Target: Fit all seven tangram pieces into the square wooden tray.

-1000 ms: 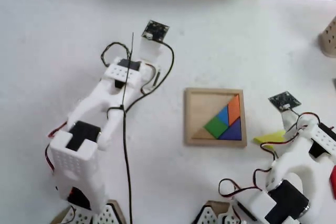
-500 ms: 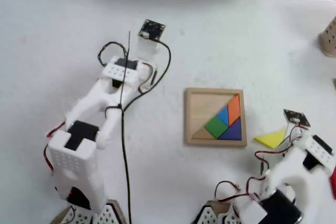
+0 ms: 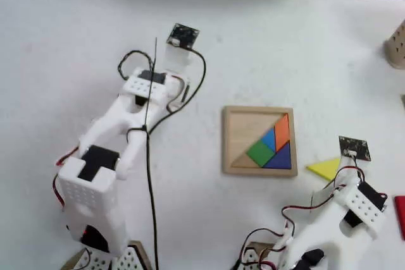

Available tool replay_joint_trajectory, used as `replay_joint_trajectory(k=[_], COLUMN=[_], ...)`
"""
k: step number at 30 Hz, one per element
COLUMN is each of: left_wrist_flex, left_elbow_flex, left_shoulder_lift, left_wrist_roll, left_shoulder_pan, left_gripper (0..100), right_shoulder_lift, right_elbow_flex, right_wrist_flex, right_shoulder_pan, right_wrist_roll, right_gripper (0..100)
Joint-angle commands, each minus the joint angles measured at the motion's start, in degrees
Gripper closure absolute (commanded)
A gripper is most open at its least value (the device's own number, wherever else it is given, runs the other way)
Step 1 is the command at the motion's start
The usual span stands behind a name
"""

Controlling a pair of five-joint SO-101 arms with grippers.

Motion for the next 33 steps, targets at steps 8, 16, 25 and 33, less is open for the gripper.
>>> replay_joint_trajectory(k=[8, 16, 25, 33], left_wrist_flex=[-0.8, -0.9, -1.3, -1.3], left_elbow_flex=[-0.8, -0.8, -1.1, -1.2], left_shoulder_lift=[-1.0, -0.9, -0.5, -0.4], left_wrist_roll=[-1.7, -1.7, -1.7, -1.7], left_shoulder_pan=[-0.8, -1.1, -0.8, -1.1], left_gripper=[98, 98, 98, 98], right_shoulder_lift=[-2.1, -1.6, 5.1, 20.1], right_elbow_flex=[-0.7, -13.8, -22.1, -31.4], right_wrist_flex=[-1.0, 0.1, 0.1, 0.0], right_shoulder_pan=[-2.9, -10.6, -6.5, -5.1], right_wrist_roll=[-0.4, 32.8, 73.1, 85.4], right_gripper=[76.5, 76.4, 76.2, 76.2])
